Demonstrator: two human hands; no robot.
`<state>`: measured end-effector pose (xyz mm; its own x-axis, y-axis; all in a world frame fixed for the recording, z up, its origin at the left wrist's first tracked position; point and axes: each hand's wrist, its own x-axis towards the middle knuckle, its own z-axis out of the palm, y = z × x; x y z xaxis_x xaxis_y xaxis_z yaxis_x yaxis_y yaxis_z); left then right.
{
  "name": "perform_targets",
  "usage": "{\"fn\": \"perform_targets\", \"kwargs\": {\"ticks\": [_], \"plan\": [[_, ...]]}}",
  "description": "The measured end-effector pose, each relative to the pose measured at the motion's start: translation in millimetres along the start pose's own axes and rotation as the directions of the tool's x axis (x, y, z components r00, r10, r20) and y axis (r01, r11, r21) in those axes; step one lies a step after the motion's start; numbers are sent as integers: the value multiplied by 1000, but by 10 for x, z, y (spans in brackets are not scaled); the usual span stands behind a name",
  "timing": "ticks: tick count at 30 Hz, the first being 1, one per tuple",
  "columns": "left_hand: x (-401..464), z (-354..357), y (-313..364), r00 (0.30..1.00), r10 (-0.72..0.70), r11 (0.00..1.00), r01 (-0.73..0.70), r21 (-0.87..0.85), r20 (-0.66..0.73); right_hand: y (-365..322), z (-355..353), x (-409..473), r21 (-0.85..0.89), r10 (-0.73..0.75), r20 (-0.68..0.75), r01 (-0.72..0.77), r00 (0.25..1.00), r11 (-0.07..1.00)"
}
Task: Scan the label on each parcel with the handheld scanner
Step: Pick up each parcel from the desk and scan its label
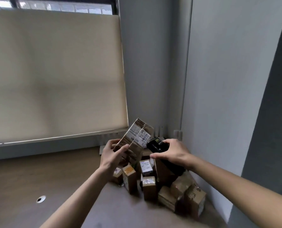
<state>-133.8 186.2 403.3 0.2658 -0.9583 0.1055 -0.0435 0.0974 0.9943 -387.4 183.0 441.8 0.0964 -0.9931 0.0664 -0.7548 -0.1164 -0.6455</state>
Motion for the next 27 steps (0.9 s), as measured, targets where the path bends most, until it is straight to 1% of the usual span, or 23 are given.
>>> {"fn": "perform_targets", "kwargs": {"ticks": [4,7,10,14,19,24,27], "plan": [[-164,-381,13,992,-86,988,74,-136,-88,-415,431,113,251,-130,46,115,990,961],[-305,-827,25,981,-123,979,95,-181,-152,-854,796,122,363,-239,112,185,964,913],[-461,-1428,20,975,-125,980,92,-178,-186,-1311,1199,88,428,-351,179,248,919,869],[-809,-2324,19,970,-126,988,105,-111,-207,-2005,1751,-77,460,-496,238,353,835,815],[-1381,-3535,59,931,-114,993,119,-6,-347,-2975,2536,-438,518,-633,296,437,715,735],[-2084,-4737,66,849,-104,994,104,-28,-518,-3923,3400,-1017,581,-728,370,468,578,666],[-2600,-5351,49,774,-95,994,107,-19,-626,-4433,3918,-1442,608,-764,429,472,482,639]]}}
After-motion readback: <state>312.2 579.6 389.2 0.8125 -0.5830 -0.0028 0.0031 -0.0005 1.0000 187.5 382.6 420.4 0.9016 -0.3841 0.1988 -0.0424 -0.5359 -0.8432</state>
